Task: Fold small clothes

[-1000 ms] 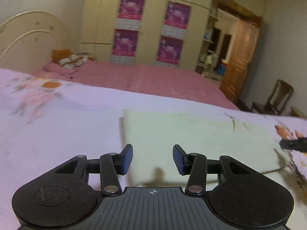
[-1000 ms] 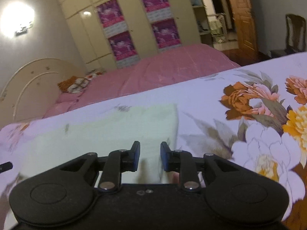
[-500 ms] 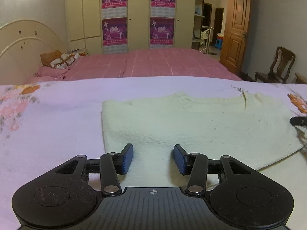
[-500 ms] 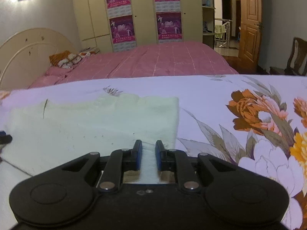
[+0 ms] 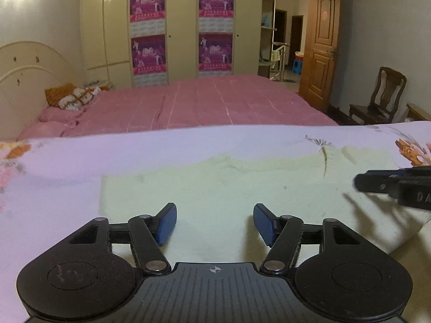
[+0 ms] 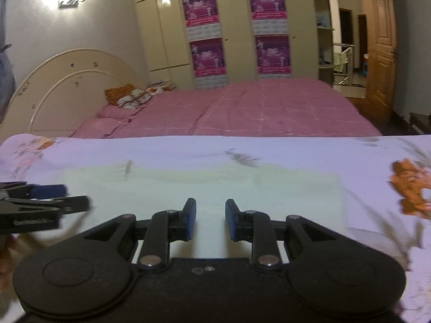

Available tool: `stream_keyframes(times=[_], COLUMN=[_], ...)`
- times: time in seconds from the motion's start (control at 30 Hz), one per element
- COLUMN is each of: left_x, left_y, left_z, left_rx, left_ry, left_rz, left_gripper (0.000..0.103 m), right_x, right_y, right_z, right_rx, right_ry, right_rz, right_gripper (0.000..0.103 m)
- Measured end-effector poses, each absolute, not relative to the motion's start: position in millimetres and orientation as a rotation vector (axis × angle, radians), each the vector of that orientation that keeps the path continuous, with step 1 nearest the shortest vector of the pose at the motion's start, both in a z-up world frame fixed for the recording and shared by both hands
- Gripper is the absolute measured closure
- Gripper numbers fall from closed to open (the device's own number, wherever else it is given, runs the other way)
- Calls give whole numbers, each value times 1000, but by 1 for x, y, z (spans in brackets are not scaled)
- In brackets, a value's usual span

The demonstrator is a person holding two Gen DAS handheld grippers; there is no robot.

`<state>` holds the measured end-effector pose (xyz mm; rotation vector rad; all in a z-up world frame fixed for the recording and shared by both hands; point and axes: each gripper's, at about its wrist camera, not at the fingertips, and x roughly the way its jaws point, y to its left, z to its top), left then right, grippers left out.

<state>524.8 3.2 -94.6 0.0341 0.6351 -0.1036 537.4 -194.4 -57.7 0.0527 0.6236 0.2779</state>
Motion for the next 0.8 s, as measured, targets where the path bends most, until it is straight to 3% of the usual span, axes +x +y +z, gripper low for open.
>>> stream_keyframes(times=[0.2, 0.6, 0.8], left_x=[526, 570, 544], left_y=[22, 53, 73], left_z=[-96, -110, -115], left_rx=[7, -67, -24], left_ry=[624, 638, 619], left_rz=[-93, -42, -27], left_gripper=[39, 39, 39], right_x=[540, 563, 545], right_y=[-184, -116, -168], right_z=[-72, -77, -73], right_rx=[-30, -12, -73], right_ry=[664, 641, 622], right_rz=[278, 358, 228], right_gripper=[81, 76, 78])
